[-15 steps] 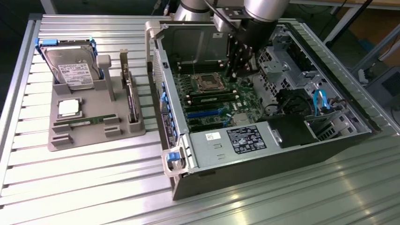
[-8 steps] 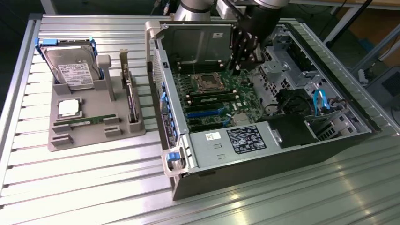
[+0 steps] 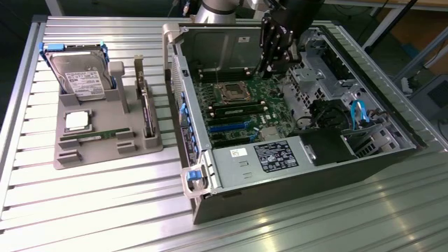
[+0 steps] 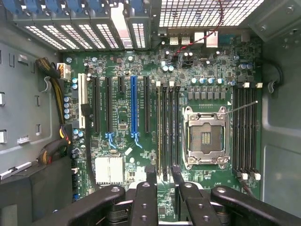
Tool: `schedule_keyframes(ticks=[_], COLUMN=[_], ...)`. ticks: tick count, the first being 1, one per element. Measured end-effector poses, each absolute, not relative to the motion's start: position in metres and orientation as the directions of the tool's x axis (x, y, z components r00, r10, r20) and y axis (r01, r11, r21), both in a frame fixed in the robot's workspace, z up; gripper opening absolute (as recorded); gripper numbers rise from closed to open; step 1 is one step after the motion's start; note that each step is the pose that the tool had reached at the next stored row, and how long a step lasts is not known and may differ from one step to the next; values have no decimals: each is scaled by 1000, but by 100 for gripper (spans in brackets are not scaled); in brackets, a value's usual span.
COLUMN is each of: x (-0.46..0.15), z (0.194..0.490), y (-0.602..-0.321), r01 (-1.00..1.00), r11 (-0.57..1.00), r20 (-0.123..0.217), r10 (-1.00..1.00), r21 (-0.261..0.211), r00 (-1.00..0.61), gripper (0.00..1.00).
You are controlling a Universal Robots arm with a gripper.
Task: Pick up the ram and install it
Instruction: 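Insert the ram into the slot, then press down the ram until it locks into place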
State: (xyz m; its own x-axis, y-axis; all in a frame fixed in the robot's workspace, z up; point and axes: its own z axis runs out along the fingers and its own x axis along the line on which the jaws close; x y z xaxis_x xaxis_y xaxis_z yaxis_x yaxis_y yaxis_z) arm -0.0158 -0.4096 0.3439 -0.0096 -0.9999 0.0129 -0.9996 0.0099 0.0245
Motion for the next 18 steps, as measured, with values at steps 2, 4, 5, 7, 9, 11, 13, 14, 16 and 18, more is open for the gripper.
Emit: schedule_keyframes(ticks=[2,4,5,7,9,11,13,14,16,18], x=[-16,-16,-16,-16,-16,-16,-16,-16,-16,-15], z=[344,344,344,344,344,344,344,344,344,344], y=[-410,-410,-410,-410,-410,-410,-410,-410,-410,-410], r01=[-1000,-1000,-1000,-1000,-1000,-1000,-1000,-1000,-1000,-1000], r11=[10,10,10,10,10,10,10,10,10,10], r20=[13,13,13,13,13,13,13,13,13,13], r10=[-1000,-1000,-1000,-1000,-1000,-1000,-1000,-1000,-1000,-1000], r21=[25,25,25,24,25,25,25,25,25,25], r00=[-10,-10,-10,-10,-10,-10,-10,-10,-10,-9], gripper=[25,25,25,25,25,24,17,11,10,10])
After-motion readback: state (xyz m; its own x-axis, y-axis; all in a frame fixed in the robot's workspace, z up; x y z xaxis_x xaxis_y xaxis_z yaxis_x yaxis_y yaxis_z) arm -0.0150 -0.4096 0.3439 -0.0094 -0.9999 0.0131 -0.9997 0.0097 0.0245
